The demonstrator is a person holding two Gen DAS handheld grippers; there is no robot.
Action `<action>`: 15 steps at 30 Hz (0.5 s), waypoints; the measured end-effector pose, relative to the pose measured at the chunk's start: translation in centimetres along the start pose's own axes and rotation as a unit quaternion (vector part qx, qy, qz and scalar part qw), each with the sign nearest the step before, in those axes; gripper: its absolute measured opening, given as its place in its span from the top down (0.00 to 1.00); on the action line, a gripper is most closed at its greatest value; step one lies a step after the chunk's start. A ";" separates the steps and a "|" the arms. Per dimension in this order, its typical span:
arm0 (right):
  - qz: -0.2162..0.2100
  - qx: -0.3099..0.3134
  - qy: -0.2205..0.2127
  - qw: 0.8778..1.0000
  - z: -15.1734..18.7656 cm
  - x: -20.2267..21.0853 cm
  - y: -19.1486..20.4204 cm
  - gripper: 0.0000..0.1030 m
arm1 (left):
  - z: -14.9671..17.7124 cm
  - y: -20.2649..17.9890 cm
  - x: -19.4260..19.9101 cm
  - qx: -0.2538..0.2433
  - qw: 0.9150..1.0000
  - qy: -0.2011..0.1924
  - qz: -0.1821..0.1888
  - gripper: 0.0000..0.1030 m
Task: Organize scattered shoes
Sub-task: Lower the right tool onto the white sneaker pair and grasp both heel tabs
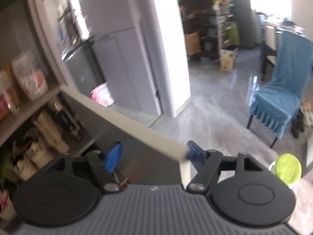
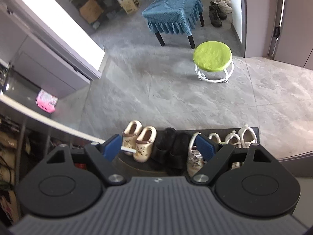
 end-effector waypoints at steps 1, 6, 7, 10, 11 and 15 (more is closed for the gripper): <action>0.003 -0.003 0.000 1.000 0.0 0.2 0.0 0.17 | 0.7 -0.6 0.5 -0.004 1.000 0.000 0.008 0.23; 0.025 -0.023 -0.004 0.999 0.9 0.5 -0.5 0.17 | 5.2 -3.5 1.9 -0.033 0.998 0.001 0.058 0.23; 0.036 -0.027 -0.005 0.999 1.2 -0.1 -1.3 0.17 | 6.2 -4.1 2.0 -0.040 0.997 0.002 0.070 0.23; 0.052 -0.021 0.001 0.998 1.5 -4.0 -4.5 0.17 | 9.2 -5.8 2.4 -0.062 0.993 0.002 0.104 0.23; 0.057 -0.018 0.003 0.998 1.6 -5.3 -5.6 0.17 | 10.2 -6.4 2.5 -0.069 0.991 0.003 0.115 0.23; 0.078 -0.009 0.012 0.997 2.0 -10.6 -10.0 0.17 | 13.5 -11.2 2.4 -0.128 0.981 -0.009 0.143 0.23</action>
Point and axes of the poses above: each gripper's, at about its wrist camera, not at the fingertips, and x roughly against the way its jaws point, y to its left, z to its underside, the point moved 7 cm from there along -x, roughly the way its jaws point, and after that the axes turned 11 degrees about -x, right-handed, at the moved point
